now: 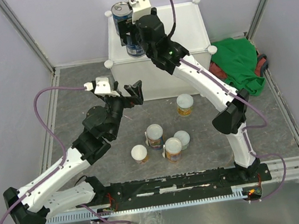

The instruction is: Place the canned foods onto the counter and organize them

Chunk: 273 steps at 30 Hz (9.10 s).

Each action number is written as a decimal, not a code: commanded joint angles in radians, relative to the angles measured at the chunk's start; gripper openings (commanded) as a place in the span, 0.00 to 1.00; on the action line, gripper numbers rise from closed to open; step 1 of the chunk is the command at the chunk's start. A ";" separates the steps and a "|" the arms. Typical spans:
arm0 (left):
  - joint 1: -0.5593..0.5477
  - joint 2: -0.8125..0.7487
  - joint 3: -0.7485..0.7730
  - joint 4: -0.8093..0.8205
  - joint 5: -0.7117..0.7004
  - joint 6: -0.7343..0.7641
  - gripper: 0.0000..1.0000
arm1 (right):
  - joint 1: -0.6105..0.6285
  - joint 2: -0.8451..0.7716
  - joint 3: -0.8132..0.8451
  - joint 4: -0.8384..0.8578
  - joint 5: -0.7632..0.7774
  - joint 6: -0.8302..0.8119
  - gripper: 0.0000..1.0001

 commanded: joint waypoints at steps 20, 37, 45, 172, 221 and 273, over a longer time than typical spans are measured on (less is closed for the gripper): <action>0.035 0.022 0.048 0.059 0.070 0.020 0.99 | -0.005 -0.066 -0.138 0.032 0.022 -0.016 0.99; 0.094 0.077 0.083 0.074 0.131 -0.013 0.99 | -0.017 -0.090 -0.213 0.023 0.004 0.047 0.99; 0.117 0.075 0.075 0.072 0.152 -0.032 0.99 | -0.005 -0.229 -0.353 0.068 -0.002 0.064 0.99; 0.318 0.584 0.527 0.033 0.105 0.019 0.99 | 0.049 -1.096 -1.269 0.066 0.110 0.255 0.97; 0.225 0.127 0.199 -0.278 0.281 -0.195 0.99 | 0.900 -1.226 -1.555 -0.292 0.416 0.501 0.99; 0.225 0.164 0.137 -0.239 0.295 -0.201 0.99 | 0.670 -1.075 -1.882 0.245 0.210 0.423 0.92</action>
